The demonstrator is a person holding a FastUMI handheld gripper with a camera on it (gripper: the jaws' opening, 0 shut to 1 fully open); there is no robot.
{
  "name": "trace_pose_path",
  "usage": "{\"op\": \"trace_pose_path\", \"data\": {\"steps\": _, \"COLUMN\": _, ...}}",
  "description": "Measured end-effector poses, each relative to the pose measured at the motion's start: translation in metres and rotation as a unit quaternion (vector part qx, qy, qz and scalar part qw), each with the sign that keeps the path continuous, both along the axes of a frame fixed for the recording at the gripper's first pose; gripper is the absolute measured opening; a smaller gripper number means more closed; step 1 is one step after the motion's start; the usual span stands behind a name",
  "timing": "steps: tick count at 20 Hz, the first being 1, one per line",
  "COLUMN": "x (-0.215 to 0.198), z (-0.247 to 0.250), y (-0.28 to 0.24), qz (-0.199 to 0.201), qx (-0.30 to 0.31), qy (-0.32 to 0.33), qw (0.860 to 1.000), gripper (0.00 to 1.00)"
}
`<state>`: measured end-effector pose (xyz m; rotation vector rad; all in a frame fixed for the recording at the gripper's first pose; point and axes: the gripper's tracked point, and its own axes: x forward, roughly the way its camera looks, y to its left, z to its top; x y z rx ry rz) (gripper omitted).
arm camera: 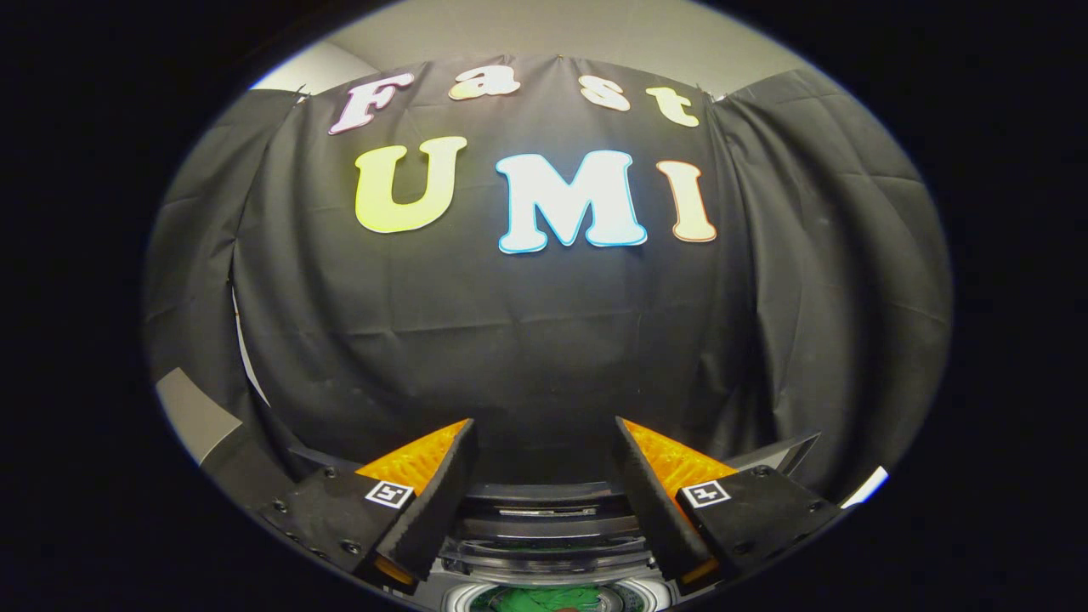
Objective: Put the clothes into the washing machine and then close the washing machine lid.
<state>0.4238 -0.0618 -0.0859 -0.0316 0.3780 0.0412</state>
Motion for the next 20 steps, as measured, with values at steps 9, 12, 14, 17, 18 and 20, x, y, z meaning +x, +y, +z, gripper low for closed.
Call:
{"op": "trace_pose_path", "data": {"steps": 9, "x": -0.038, "z": 0.008, "y": -0.001, "qz": 0.008, "qx": 0.003, "qy": -0.039, "qw": 0.999, "gripper": 0.99}}
{"op": "trace_pose_path", "data": {"steps": 12, "x": -0.053, "z": 0.008, "y": -0.001, "qz": 0.012, "qx": 0.002, "qy": -0.043, "qw": 0.999, "gripper": 0.99}}
{"op": "trace_pose_path", "data": {"steps": 14, "x": -0.064, "z": 0.008, "y": -0.001, "qz": 0.012, "qx": 0.001, "qy": -0.045, "qw": 0.999, "gripper": 0.99}}
{"op": "trace_pose_path", "data": {"steps": 17, "x": -0.078, "z": 0.007, "y": -0.002, "qz": 0.014, "qx": -0.001, "qy": -0.047, "qw": 0.999, "gripper": 0.99}}
{"op": "trace_pose_path", "data": {"steps": 18, "x": -0.084, "z": 0.006, "y": -0.003, "qz": 0.013, "qx": -0.001, "qy": -0.046, "qw": 0.999, "gripper": 0.99}}
{"op": "trace_pose_path", "data": {"steps": 20, "x": -0.095, "z": 0.004, "y": -0.002, "qz": 0.014, "qx": -0.003, "qy": -0.046, "qw": 0.999, "gripper": 0.99}}
